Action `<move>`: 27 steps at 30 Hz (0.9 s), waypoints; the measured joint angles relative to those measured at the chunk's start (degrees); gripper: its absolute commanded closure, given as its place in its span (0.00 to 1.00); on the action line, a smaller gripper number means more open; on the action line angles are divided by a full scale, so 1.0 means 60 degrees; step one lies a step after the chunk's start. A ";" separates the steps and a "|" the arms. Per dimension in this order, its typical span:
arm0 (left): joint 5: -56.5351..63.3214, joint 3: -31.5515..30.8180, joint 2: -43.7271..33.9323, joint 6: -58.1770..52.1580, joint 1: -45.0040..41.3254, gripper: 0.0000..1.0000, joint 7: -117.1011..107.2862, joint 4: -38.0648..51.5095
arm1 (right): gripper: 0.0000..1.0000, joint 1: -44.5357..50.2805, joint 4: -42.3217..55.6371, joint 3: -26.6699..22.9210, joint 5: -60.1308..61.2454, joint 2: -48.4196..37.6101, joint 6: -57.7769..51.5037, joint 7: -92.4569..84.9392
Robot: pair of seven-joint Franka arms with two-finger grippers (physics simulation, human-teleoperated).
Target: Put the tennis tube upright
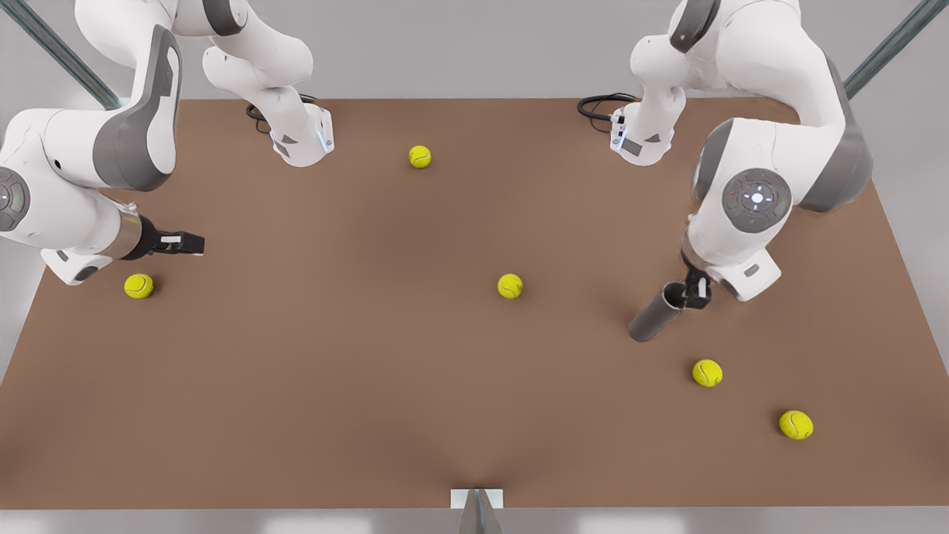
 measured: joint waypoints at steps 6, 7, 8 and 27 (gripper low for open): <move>-0.1597 0.0835 -0.1418 0.0269 0.0166 0.00 0.4037 -0.0729 | 0.00 0.0016 0.0000 0.0000 0.0000 0.0001 0.0004 -0.0009; -0.1692 0.0839 -0.1366 0.0326 0.0186 0.00 0.4621 -0.0733 | 0.00 0.0011 0.0000 0.0000 0.0000 0.0008 0.0004 -0.0010; -0.1762 0.0839 -0.1295 0.0385 0.0188 0.00 0.5174 -0.0735 | 0.00 0.0006 0.0000 0.0000 0.0000 0.0008 0.0004 -0.0012; -0.1741 0.0841 -0.0933 0.0730 0.0075 0.00 1.1378 -0.0706 | 0.00 0.0014 0.0014 0.0000 0.0000 0.0039 0.0009 -0.0031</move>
